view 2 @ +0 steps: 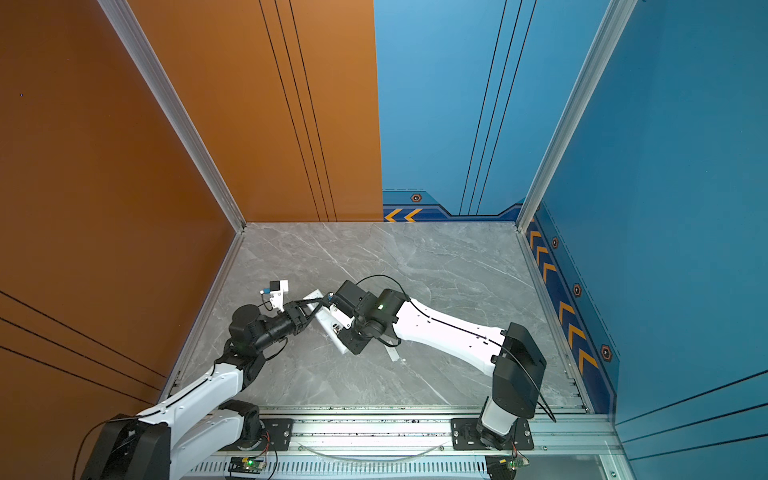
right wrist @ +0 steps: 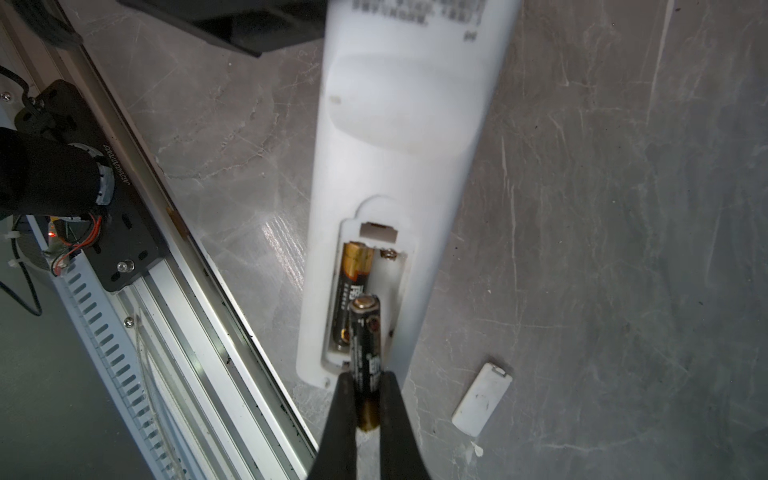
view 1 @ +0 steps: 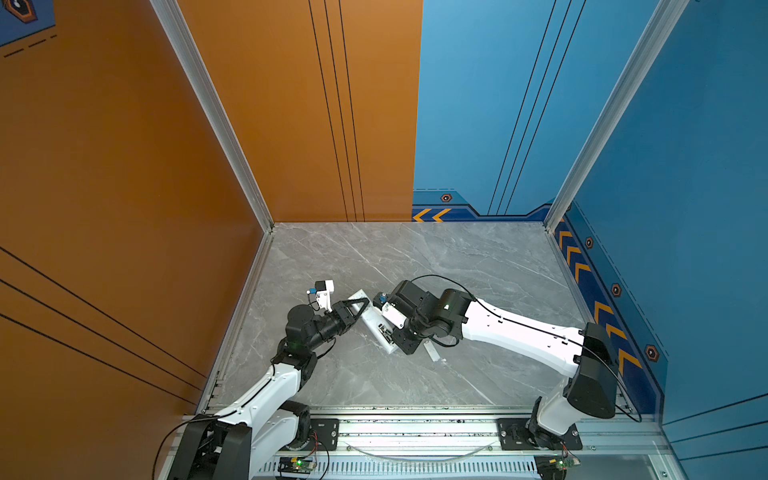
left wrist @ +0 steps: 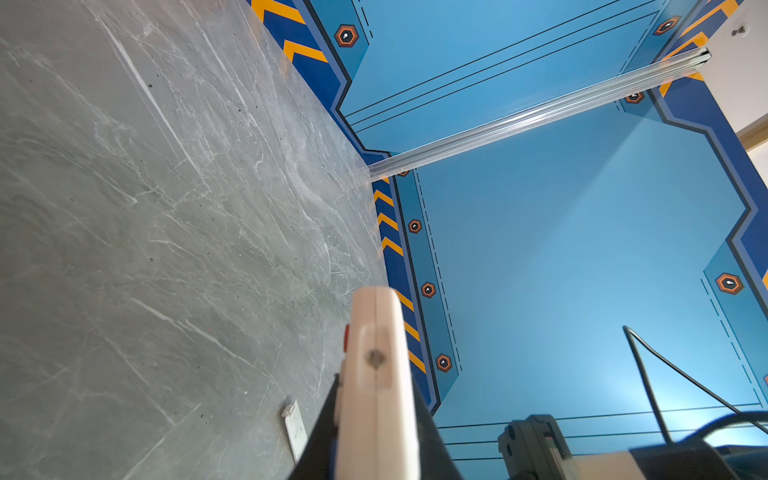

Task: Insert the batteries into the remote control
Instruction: 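Lower the battery into the compartment beside the first battery with the right gripper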

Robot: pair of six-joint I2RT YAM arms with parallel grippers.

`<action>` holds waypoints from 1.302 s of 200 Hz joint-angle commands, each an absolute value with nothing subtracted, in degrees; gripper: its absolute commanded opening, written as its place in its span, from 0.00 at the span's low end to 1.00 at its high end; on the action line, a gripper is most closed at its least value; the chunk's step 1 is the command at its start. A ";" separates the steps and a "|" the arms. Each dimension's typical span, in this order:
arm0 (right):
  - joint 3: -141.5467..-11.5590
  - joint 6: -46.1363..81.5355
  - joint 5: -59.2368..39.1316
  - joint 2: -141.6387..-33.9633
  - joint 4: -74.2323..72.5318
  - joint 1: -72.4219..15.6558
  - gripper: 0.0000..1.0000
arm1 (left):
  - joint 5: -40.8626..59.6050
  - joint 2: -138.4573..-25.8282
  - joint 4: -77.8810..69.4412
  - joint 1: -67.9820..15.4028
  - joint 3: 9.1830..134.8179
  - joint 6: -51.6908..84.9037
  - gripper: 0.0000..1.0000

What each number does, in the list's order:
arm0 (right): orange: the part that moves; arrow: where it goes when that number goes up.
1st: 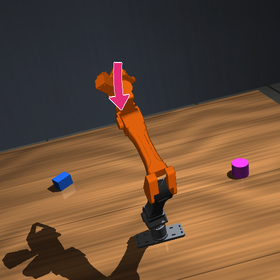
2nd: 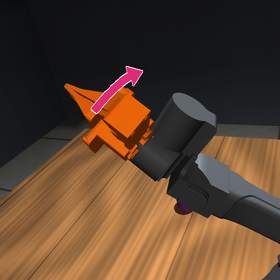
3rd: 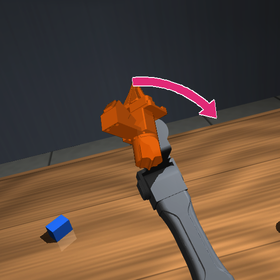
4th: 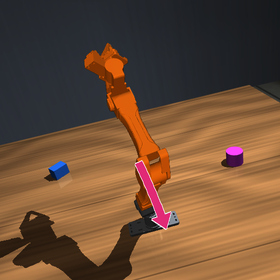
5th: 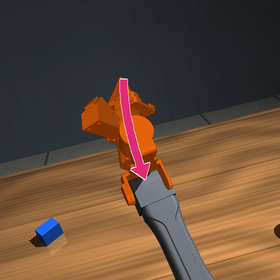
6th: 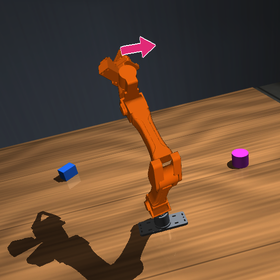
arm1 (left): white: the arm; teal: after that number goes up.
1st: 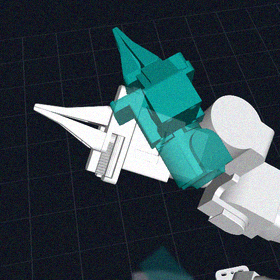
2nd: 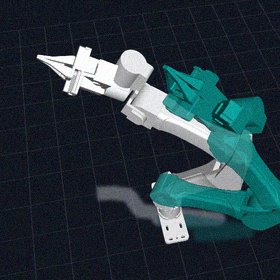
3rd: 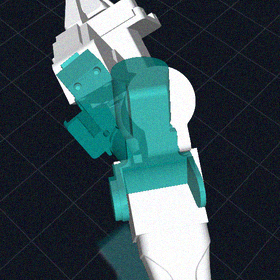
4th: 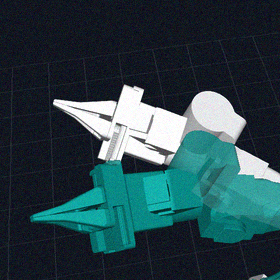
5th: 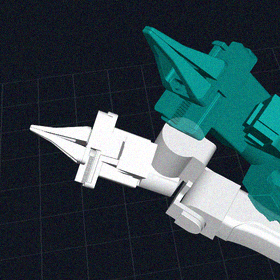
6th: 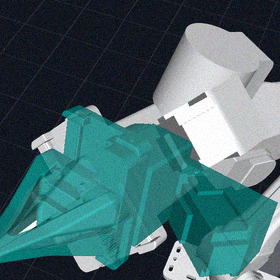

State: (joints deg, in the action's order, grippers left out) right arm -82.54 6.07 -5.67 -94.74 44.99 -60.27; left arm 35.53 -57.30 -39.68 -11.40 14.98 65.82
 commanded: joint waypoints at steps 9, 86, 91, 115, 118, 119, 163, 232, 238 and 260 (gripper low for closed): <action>-84.74 7.08 -3.53 -95.50 45.52 -60.90 0.04 | 35.00 -56.34 -41.83 -10.74 14.23 66.10 0.00; -85.60 7.45 -1.61 -96.56 45.96 -61.26 0.04 | 35.09 -56.42 -41.84 -10.46 14.11 66.12 0.00; -85.69 7.45 -1.63 -96.66 45.97 -61.28 0.04 | 35.09 -56.43 -41.84 -10.42 14.10 66.16 0.00; -85.79 7.40 -1.59 -96.94 45.96 -61.26 0.04 | 35.07 -56.36 -41.84 -10.33 14.06 66.17 0.00; -85.82 7.41 -1.59 -96.99 46.02 -61.26 0.04 | 35.09 -56.42 -41.84 -10.37 14.03 66.16 0.00; -85.89 7.40 -1.59 -97.01 46.04 -61.30 0.04 | 35.08 -56.42 -41.84 -10.37 14.05 66.21 0.00; -85.87 7.46 -1.60 -97.20 46.01 -61.41 0.04 | 34.95 -56.41 -41.81 -10.20 14.06 66.09 0.00; -86.28 7.31 -1.38 -98.84 46.20 -61.37 0.05 | 34.67 -56.95 -41.83 -9.76 14.19 65.86 0.00; -86.33 7.29 -1.17 -99.08 46.21 -61.32 0.05 | 34.71 -57.12 -41.84 -9.78 14.18 65.76 0.00; -86.35 7.26 -0.79 -99.71 46.32 -61.17 0.05 | 34.82 -57.82 -41.85 -9.67 14.72 65.57 0.00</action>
